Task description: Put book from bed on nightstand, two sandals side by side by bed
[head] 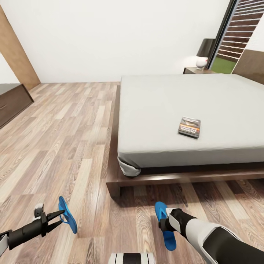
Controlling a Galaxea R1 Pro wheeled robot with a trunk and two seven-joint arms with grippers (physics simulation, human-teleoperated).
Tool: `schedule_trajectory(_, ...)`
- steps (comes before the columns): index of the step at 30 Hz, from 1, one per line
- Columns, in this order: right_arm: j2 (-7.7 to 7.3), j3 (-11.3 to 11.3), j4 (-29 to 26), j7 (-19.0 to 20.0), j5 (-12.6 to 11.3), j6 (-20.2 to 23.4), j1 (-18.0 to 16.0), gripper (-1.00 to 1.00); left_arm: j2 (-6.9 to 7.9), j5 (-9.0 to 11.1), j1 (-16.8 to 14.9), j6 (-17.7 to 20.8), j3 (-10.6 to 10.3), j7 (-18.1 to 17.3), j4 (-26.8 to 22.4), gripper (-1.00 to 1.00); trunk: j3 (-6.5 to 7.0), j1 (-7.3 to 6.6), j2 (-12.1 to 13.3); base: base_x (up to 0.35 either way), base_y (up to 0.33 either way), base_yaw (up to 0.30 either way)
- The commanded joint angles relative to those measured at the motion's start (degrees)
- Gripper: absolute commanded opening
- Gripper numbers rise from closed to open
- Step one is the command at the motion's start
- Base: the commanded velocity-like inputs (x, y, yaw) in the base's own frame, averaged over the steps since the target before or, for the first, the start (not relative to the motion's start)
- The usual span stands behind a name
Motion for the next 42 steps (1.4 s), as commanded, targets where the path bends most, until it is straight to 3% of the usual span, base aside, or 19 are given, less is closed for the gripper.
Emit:
schedule_trajectory(1, 0.04, 0.5, 0.1, 0.0, -0.7, 0.1, -0.1, -1.0, 0.04, 0.0, 0.0, 0.4, 0.0, -1.0, 0.0, -1.0, -0.27, 0.01, 0.0, 0.0, 0.0, 0.0)
schedule_trajectory(3, -0.01, 0.6, 0.1, 0.0, -0.6, 0.2, -0.1, -1.0, 0.15, -0.3, 0.0, 0.4, -0.1, -3.3, 0.0, -1.0, -0.71, 0.06, -0.1, 0.0, 0.0, 0.0)
schedule_trajectory(8, -0.17, 0.5, 0.0, -0.1, -0.7, 0.8, -0.1, -1.0, 0.25, -0.4, 0.0, 0.3, -0.2, -4.7, 0.0, -1.0, -1.82, 0.19, -0.1, 0.0, 0.0, 0.0)
schedule_trajectory(18, -0.28, 0.6, -6.6, -3.9, -0.7, 4.5, 0.0, -1.0, 0.34, -0.6, 0.0, 0.3, -0.2, -5.1, 0.0, -1.0, -4.04, 0.45, -0.3, 0.0, 0.0, 0.0)
schedule_trajectory(29, -0.31, 0.5, -7.5, -4.5, -0.9, 4.7, -0.2, -1.0, 0.35, -0.6, 0.0, 0.3, -0.2, -5.2, 0.1, -1.0, -6.47, 0.73, -0.4, 0.0, 0.0, 0.0)
schedule_trajectory(34, -0.33, 0.3, -8.7, -7.7, -1.2, 4.6, -1.1, -1.0, 0.35, -0.6, 0.0, 0.3, -0.2, -5.2, 0.1, -1.0, -7.58, 0.86, -0.5, 0.0, 0.0, 0.0)
schedule_trajectory(42, -1.13, 0.1, -12.7, -9.3, -1.3, 4.7, -2.0, -1.0, 0.35, -0.6, 0.0, 0.3, -0.2, -5.2, 0.1, -1.0, -9.35, 1.07, -0.6, 0.0, 0.0, 0.0)
